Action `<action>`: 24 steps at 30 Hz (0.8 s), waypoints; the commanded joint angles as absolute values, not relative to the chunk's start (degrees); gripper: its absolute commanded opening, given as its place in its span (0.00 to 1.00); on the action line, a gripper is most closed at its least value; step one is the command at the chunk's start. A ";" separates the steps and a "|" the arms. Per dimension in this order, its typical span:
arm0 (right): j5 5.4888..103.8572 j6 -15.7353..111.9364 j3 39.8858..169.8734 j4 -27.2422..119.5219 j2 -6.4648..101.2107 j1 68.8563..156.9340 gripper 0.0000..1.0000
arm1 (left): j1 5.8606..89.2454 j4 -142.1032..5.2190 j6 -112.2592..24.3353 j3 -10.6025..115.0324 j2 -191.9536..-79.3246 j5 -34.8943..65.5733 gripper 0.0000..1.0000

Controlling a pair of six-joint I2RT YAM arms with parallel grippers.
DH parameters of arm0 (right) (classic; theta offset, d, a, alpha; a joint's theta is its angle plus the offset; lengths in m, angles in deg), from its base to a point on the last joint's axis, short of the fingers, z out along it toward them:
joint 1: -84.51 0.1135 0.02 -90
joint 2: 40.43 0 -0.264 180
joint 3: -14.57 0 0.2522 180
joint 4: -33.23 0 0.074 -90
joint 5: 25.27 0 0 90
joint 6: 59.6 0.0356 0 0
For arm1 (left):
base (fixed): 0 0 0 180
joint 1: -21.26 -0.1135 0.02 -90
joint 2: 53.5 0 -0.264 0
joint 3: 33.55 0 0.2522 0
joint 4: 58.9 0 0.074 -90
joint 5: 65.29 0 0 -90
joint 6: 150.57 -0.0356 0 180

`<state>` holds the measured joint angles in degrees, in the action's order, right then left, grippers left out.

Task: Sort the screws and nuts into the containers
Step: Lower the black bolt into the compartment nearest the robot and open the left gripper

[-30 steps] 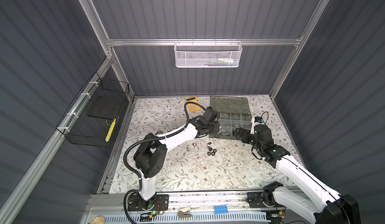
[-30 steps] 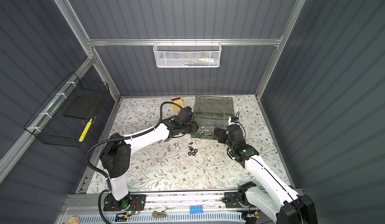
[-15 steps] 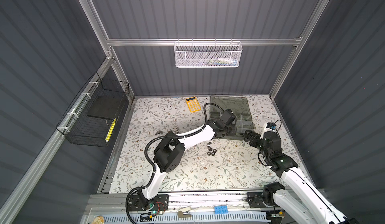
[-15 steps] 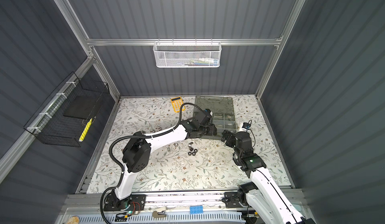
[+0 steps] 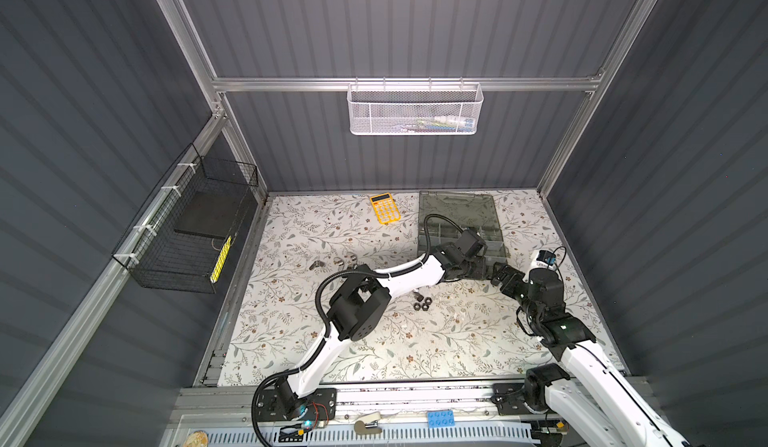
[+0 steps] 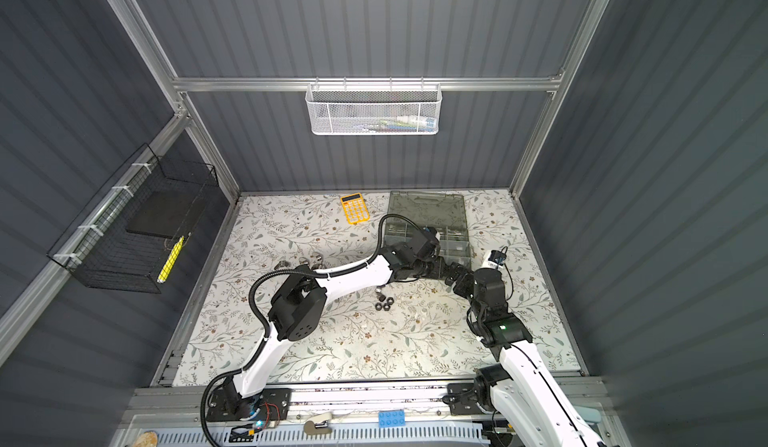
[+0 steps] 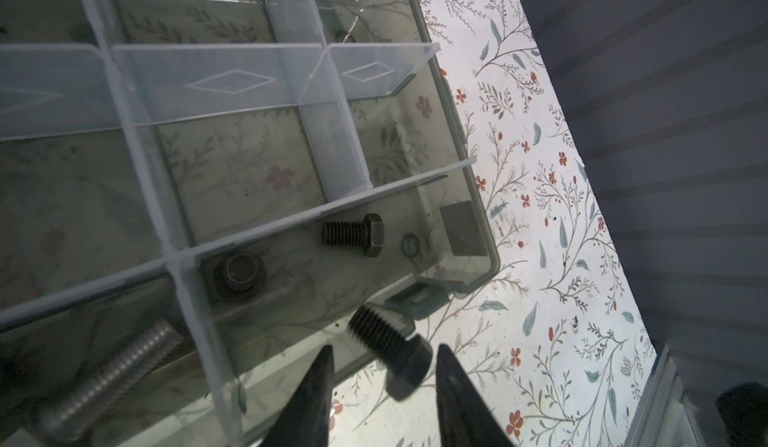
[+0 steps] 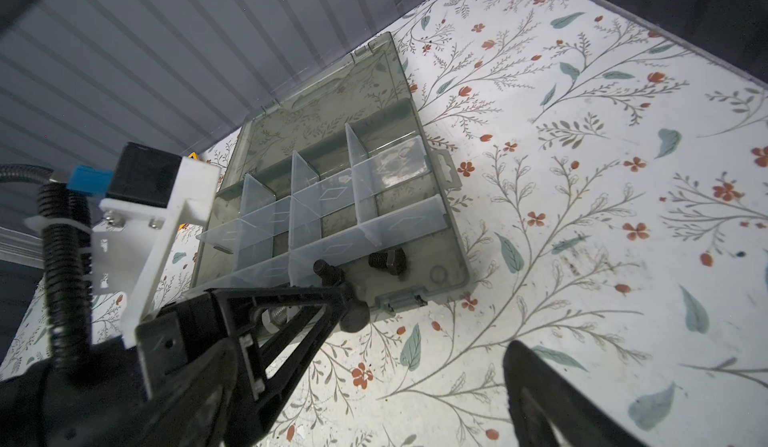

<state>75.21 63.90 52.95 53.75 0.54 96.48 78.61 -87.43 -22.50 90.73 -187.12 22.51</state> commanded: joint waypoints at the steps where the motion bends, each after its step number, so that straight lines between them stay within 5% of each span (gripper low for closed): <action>1: 74.52 64.55 52.24 52.33 -0.01 96.03 0.99 | 78.66 -88.28 -22.50 93.18 -188.73 22.31 0.43; 24: 72.82 64.83 51.72 51.43 0.62 95.76 0.99 | 76.37 -91.69 -26.58 87.55 -178.68 27.22 0.55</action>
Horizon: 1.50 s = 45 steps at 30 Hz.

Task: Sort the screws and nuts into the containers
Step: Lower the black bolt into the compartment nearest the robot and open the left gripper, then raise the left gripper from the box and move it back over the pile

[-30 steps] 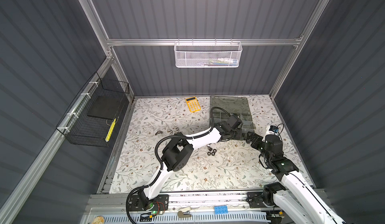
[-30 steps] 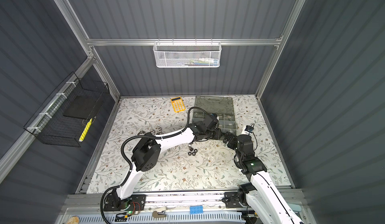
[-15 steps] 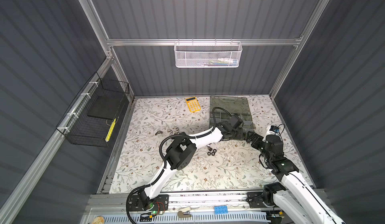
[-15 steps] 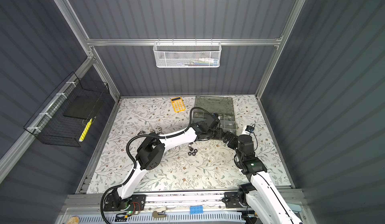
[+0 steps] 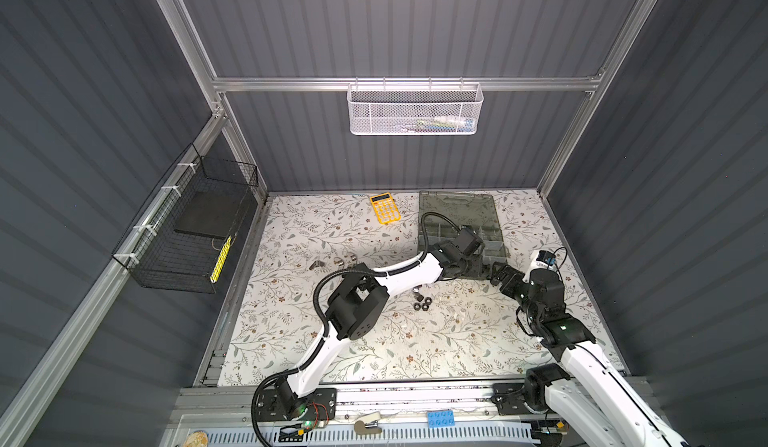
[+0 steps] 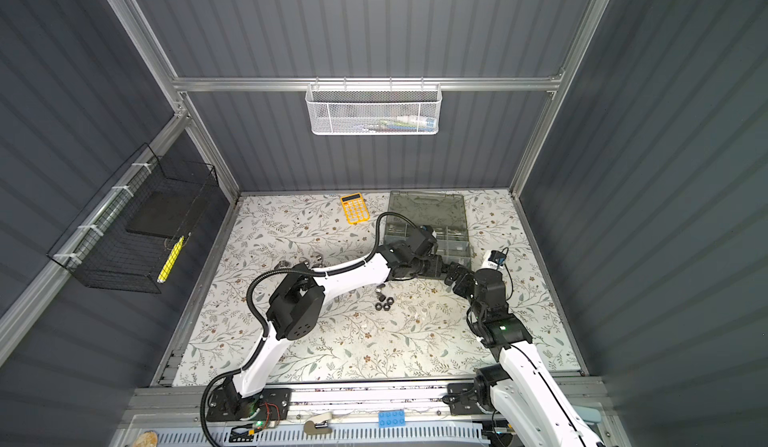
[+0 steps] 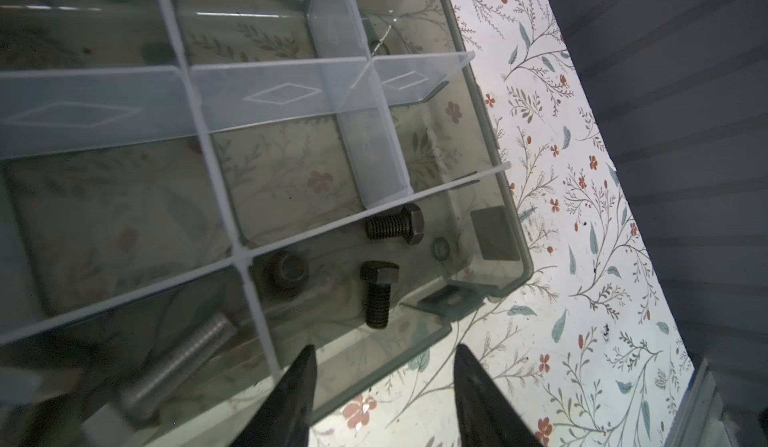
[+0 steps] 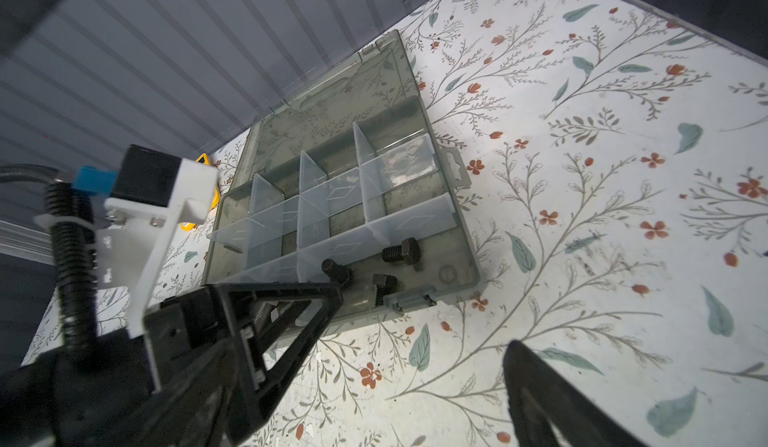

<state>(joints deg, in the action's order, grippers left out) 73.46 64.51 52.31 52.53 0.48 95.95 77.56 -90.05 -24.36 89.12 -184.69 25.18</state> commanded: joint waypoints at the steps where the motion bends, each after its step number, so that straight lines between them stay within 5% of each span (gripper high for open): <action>1: 72.77 64.77 51.73 51.34 0.70 95.76 0.99 | 76.00 -91.88 -27.03 86.50 -177.37 27.70 0.57; 15: 65.78 63.82 51.43 46.46 3.25 96.66 0.99 | 68.03 -92.88 -29.17 64.08 -156.14 32.09 0.76; 25: 70.51 58.94 59.57 46.56 11.76 109.37 0.99 | 62.55 -94.09 -30.09 49.60 -143.77 34.84 0.99; 37: 70.24 52.05 79.11 48.49 35.26 123.27 0.99 | 52.65 -97.78 -29.54 40.32 -138.96 33.49 1.00; 45: 67.58 50.52 78.52 43.94 42.48 127.58 0.99 | 46.64 -98.49 -29.93 37.78 -141.59 34.09 1.00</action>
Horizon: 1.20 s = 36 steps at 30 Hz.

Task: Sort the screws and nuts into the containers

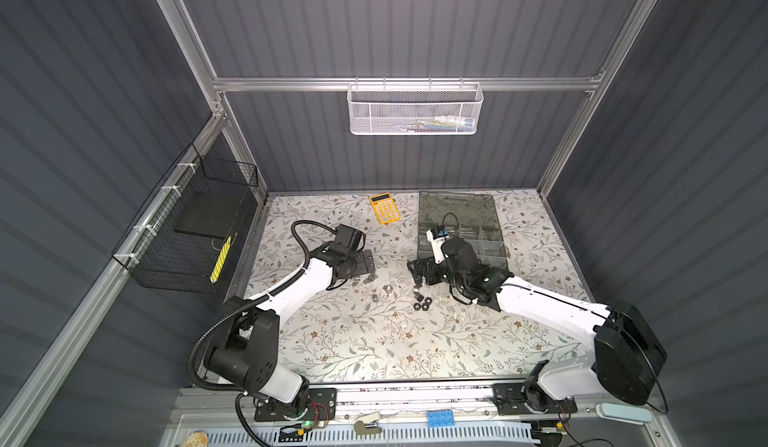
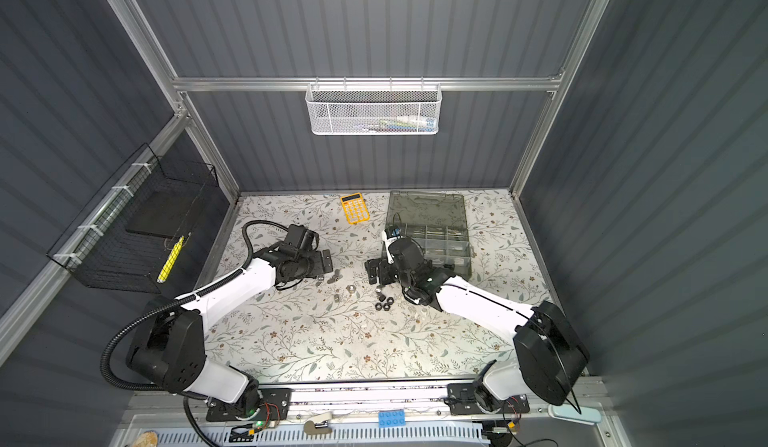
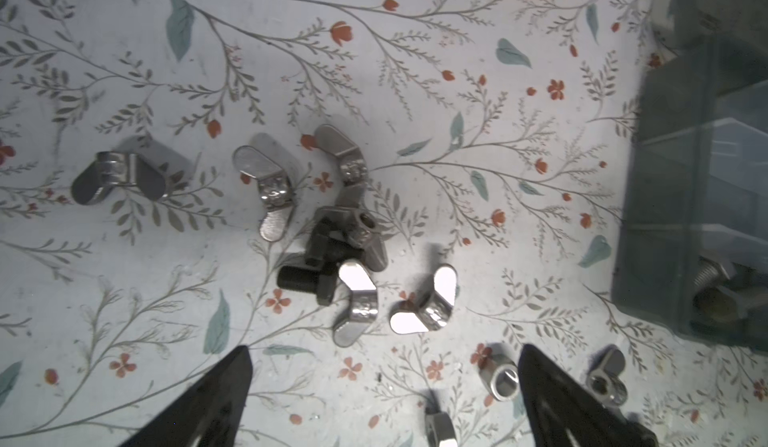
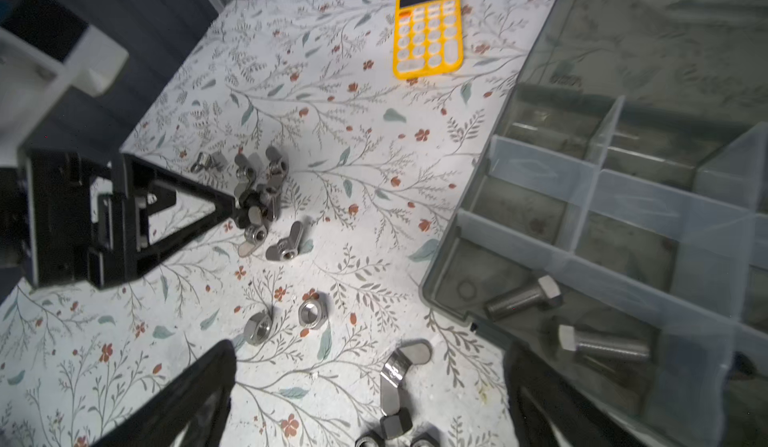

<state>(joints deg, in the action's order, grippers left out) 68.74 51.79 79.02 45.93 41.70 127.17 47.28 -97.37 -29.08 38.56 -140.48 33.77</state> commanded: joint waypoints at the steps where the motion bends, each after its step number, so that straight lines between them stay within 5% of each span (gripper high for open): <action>1: 67.36 50.55 78.56 44.11 42.58 127.75 0.99 | 46.04 -98.59 -30.14 37.87 -142.25 34.11 0.99; 16: 67.02 52.02 77.45 44.07 41.52 127.93 0.99 | 39.46 -94.03 -31.48 37.79 -150.45 30.09 0.62; 36: 66.90 52.79 77.90 43.99 42.99 127.93 0.99 | 39.37 -91.04 -33.04 35.53 -153.06 28.03 0.50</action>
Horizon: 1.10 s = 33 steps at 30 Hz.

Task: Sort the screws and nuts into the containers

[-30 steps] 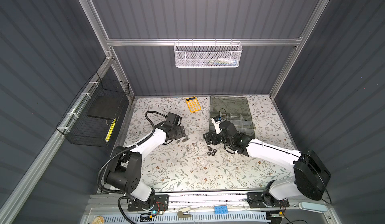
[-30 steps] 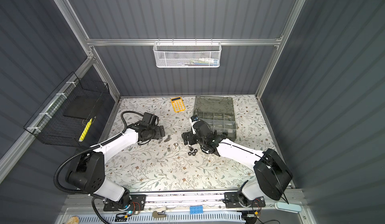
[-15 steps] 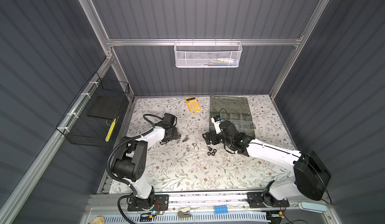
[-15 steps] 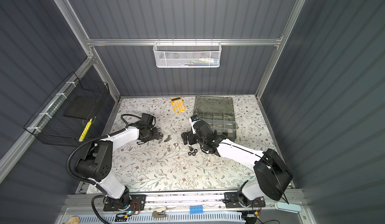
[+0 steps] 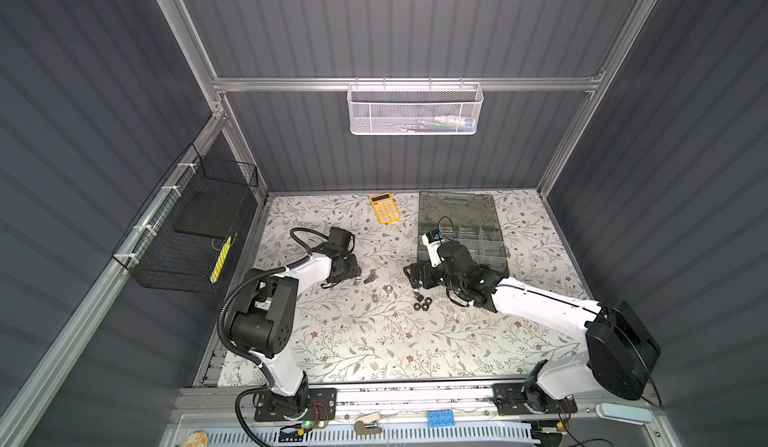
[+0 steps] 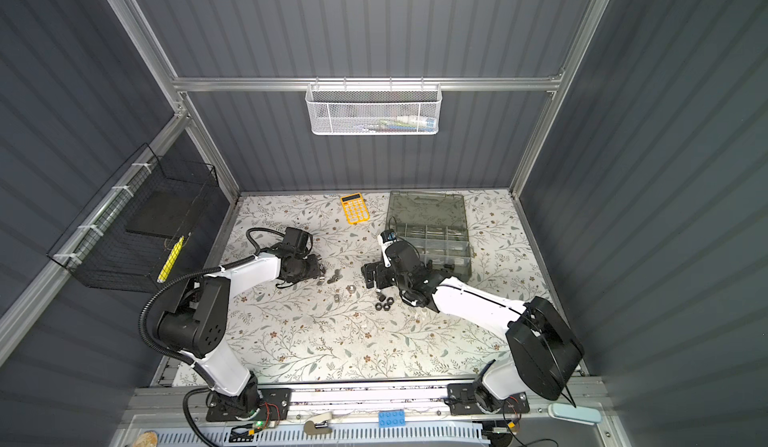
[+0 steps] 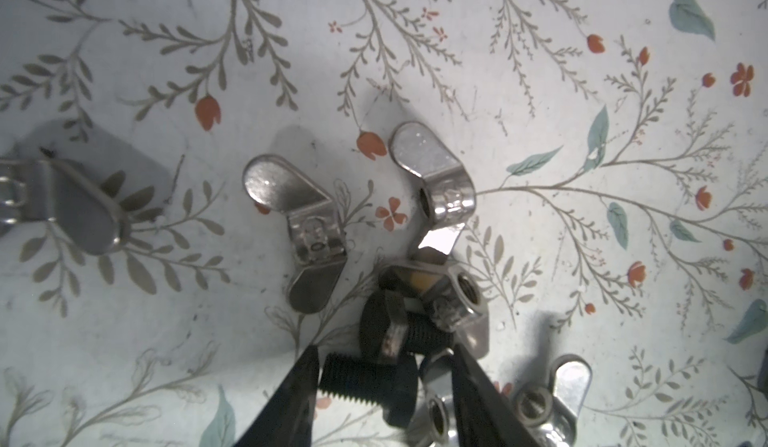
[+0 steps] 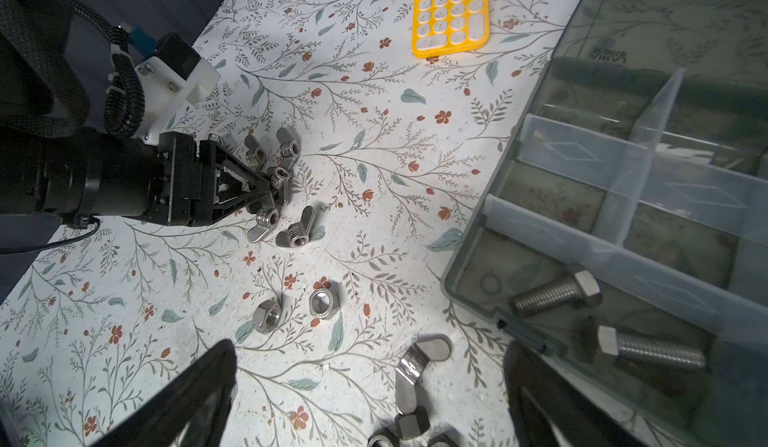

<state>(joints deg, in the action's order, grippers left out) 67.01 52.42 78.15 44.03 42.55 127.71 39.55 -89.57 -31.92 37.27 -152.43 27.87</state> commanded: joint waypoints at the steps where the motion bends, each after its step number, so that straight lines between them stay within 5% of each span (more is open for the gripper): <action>1: 66.84 52.81 77.90 44.00 43.11 127.93 0.99 | 39.37 -91.08 -33.08 35.35 -152.91 28.05 0.50; 33: 66.74 53.19 77.63 43.72 42.95 127.93 0.99 | 39.37 -91.10 -33.78 34.10 -151.34 27.35 0.51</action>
